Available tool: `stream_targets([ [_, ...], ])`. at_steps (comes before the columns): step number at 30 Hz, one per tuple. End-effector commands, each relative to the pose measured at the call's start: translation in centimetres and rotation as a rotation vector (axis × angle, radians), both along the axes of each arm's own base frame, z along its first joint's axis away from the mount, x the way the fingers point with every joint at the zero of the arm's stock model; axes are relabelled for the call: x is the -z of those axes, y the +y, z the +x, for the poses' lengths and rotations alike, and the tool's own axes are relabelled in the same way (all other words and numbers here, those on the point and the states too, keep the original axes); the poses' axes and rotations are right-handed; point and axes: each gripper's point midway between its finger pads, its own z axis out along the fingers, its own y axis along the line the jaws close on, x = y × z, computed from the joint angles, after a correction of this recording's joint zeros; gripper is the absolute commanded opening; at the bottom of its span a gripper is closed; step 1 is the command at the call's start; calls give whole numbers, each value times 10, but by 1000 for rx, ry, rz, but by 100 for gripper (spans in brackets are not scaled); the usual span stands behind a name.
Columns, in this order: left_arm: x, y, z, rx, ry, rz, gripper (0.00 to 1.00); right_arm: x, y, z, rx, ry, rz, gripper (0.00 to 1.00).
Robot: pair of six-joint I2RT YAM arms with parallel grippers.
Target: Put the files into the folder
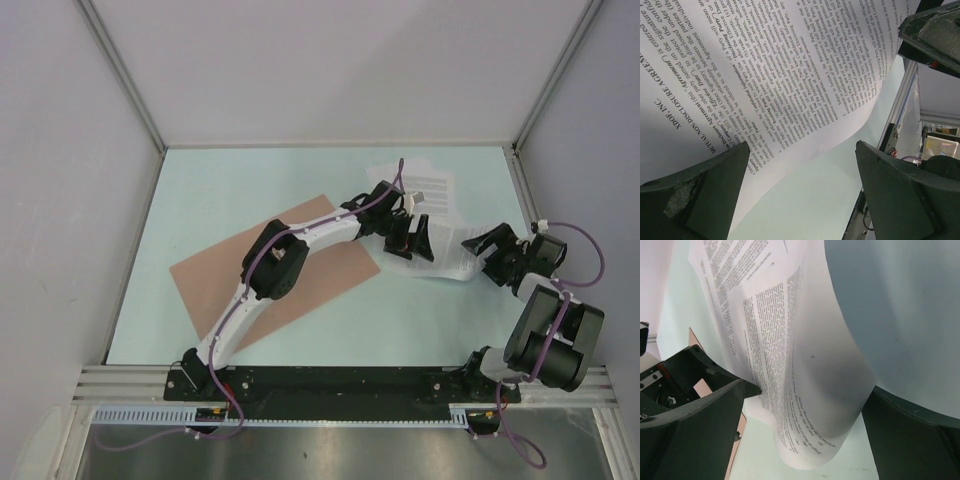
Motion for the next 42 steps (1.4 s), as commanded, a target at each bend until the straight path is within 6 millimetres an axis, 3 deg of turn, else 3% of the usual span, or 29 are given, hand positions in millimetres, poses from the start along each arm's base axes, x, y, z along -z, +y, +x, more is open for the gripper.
stream_targets([
  [1, 45, 15, 0, -26, 44, 105, 97, -23, -10, 18, -35, -142, -97, 100],
  [11, 64, 37, -8, -42, 46, 169, 97, -38, -20, 27, -53, -238, -169, 100],
  [20, 67, 36, -7, -26, 47, 162, 97, -43, -45, 28, 6, -250, -215, 100],
  [26, 72, 40, -5, -27, 53, 172, 97, -46, -39, 51, -57, -288, -197, 100],
  [33, 72, 41, -4, -25, 58, 173, 97, -32, -51, 70, -21, -212, -242, 100],
  [39, 69, 41, -2, -37, 60, 171, 97, -8, -54, 51, 47, -39, -179, 100],
  [42, 47, 39, 14, -40, -28, 184, 99, -5, -52, 49, 37, -28, -172, 100],
])
